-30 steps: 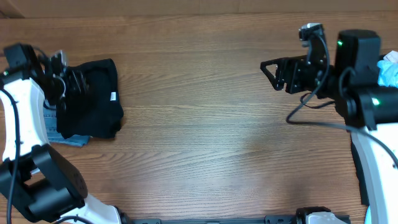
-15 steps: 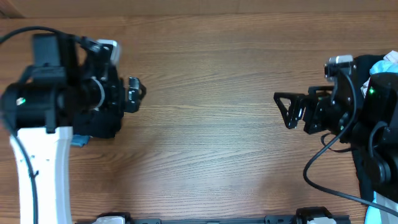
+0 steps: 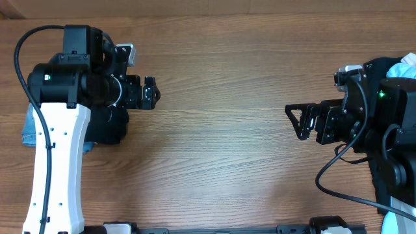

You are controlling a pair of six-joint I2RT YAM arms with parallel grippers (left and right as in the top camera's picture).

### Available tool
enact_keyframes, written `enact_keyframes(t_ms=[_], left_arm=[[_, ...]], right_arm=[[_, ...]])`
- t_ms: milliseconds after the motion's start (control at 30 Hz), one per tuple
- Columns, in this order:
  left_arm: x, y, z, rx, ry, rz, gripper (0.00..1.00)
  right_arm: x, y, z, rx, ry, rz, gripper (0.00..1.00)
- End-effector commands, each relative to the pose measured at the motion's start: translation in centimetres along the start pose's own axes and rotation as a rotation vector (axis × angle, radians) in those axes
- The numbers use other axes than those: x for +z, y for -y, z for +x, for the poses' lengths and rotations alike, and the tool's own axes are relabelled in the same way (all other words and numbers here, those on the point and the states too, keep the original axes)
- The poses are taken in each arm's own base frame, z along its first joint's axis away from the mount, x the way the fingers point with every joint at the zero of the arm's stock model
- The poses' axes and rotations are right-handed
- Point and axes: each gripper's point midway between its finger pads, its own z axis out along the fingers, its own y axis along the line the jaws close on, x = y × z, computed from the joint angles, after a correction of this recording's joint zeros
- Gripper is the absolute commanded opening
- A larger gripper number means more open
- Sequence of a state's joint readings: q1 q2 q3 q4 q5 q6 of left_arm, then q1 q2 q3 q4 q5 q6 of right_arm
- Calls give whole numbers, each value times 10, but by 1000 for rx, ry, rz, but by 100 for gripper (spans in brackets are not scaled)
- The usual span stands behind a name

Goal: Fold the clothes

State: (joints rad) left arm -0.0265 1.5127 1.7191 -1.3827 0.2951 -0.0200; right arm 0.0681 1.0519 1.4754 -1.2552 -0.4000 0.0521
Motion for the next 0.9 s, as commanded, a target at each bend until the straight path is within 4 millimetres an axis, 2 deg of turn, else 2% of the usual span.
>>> enact_keyframes(t_ms=[0, 133, 267, 300, 367, 433, 667, 767, 867], left_arm=[[3, 3, 0, -8, -8, 11, 100], [3, 3, 0, -8, -8, 11, 100], [3, 3, 0, -9, -8, 11, 100], [3, 3, 0, -8, -7, 11, 100], [3, 3, 0, -9, -8, 11, 100], [3, 3, 0, -8, -8, 11, 100], [3, 3, 0, -8, -7, 11, 100], [3, 3, 0, -8, -8, 11, 100], [3, 3, 0, -9, -8, 11, 100]], right_arm=[[-6, 3, 1, -6, 4, 31, 100], [-16, 20, -8, -31, 69, 162, 100], [-44, 24, -32, -149, 282, 247, 100], [-49, 25, -28, -161, 338, 256, 100], [-48, 32, -14, -168, 382, 270, 100], [-38, 39, 1, -175, 413, 275, 100], [22, 73, 80, -139, 435, 246, 100], [41, 82, 103, -135, 453, 226, 100], [50, 86, 115, -143, 473, 215, 100]])
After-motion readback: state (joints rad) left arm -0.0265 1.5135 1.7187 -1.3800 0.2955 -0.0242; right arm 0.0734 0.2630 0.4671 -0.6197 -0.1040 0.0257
